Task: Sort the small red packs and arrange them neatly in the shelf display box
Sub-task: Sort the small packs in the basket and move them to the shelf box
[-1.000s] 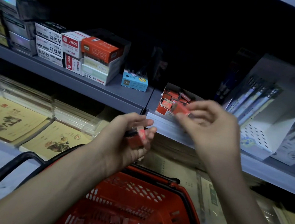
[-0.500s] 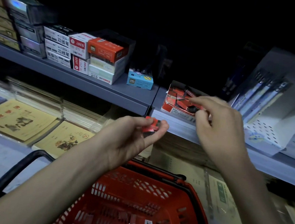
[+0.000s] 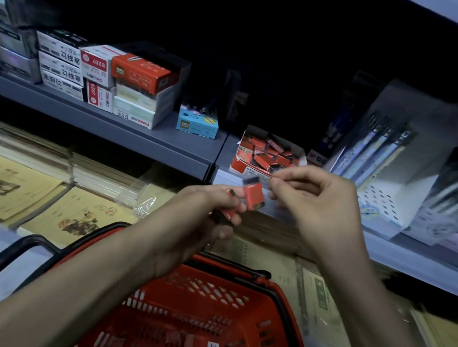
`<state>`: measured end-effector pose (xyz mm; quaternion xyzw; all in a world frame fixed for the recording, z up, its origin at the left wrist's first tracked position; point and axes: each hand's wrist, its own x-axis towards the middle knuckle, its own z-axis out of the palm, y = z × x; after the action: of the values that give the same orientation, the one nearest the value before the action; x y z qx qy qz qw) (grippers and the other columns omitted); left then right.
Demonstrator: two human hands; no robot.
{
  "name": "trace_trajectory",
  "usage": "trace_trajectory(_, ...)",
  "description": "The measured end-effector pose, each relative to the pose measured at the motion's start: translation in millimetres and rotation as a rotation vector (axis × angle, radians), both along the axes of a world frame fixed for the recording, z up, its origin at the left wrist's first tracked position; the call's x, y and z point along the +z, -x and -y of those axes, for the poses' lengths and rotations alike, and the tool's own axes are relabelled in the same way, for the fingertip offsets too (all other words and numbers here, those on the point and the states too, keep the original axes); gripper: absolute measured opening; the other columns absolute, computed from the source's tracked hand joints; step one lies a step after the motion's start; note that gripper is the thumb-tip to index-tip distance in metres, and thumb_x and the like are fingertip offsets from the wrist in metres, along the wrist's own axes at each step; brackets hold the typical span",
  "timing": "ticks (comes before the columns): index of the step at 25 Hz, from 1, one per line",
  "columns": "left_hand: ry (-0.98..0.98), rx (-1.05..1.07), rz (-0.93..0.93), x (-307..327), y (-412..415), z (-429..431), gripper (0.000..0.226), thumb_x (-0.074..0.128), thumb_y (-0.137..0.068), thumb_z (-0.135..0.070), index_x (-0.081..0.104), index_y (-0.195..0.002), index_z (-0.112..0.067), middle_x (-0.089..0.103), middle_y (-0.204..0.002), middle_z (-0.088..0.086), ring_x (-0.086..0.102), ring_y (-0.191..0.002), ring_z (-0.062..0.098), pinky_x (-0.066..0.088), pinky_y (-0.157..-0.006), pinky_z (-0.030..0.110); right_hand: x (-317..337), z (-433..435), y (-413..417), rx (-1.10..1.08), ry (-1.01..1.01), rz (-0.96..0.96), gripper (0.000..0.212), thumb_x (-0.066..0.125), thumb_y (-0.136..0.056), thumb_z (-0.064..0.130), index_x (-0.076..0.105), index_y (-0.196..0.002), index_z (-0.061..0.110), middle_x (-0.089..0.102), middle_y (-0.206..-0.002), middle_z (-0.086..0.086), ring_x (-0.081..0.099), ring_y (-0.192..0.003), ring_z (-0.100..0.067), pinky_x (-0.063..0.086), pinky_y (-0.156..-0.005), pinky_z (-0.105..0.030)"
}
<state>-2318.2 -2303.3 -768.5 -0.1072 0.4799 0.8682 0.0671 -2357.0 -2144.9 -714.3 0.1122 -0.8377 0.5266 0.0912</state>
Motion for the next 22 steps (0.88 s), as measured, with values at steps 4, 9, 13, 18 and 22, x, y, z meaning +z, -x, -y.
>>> trace_trajectory(4,-0.118,-0.015,0.004,-1,3,5,0.028,0.052,-0.097,-0.002,0.074,-0.114,0.003,0.071,-0.088,0.012,0.066,-0.067,0.011,0.050,-0.052,0.019,-1,11,-5,0.214,0.006,0.216,0.019,0.071,-0.088,-0.004,0.077,-0.099,0.010,0.079,-0.079,-0.007,0.075,-0.074,-0.012,0.059,-0.076,-0.022)
trace_trajectory(9,-0.084,-0.091,0.026,7,-2,10,0.029,0.047,-0.095,-0.006,0.073,-0.109,0.000,0.072,-0.081,0.008,0.066,-0.066,0.011,0.045,-0.056,0.021,-2,5,-4,0.215,0.171,0.300,0.016,0.063,-0.095,-0.003,0.076,-0.100,0.005,0.079,-0.086,-0.012,0.076,-0.079,-0.019,0.062,-0.076,-0.023)
trace_trajectory(13,0.003,-0.054,0.049,6,-8,15,0.035,0.042,-0.096,-0.008,0.070,-0.115,0.002,0.070,-0.086,0.011,0.064,-0.069,0.015,0.046,-0.063,0.025,-11,-6,-8,0.245,0.084,0.315,0.016,0.064,-0.096,-0.001,0.076,-0.100,0.006,0.079,-0.089,-0.013,0.074,-0.081,-0.019,0.061,-0.078,-0.029)
trace_trajectory(18,0.124,-0.019,0.132,-6,-15,20,0.038,0.039,-0.098,-0.007,0.066,-0.124,0.004,0.065,-0.081,0.008,0.062,-0.066,0.013,0.047,-0.053,0.020,-25,-17,-18,0.270,-0.030,0.359,0.014,0.064,-0.096,0.001,0.077,-0.100,0.006,0.078,-0.088,-0.014,0.073,-0.076,-0.018,0.060,-0.070,-0.023)
trace_trajectory(22,0.209,-0.048,0.198,-28,-29,21,0.032,0.042,-0.101,-0.007,0.063,-0.125,0.000,0.065,-0.079,0.008,0.063,-0.067,0.014,0.049,-0.048,0.018,-68,-15,-33,0.343,-0.228,0.392,0.015,0.067,-0.093,0.003,0.078,-0.091,0.013,0.078,-0.078,-0.009,0.075,-0.073,-0.020,0.062,-0.073,-0.036)
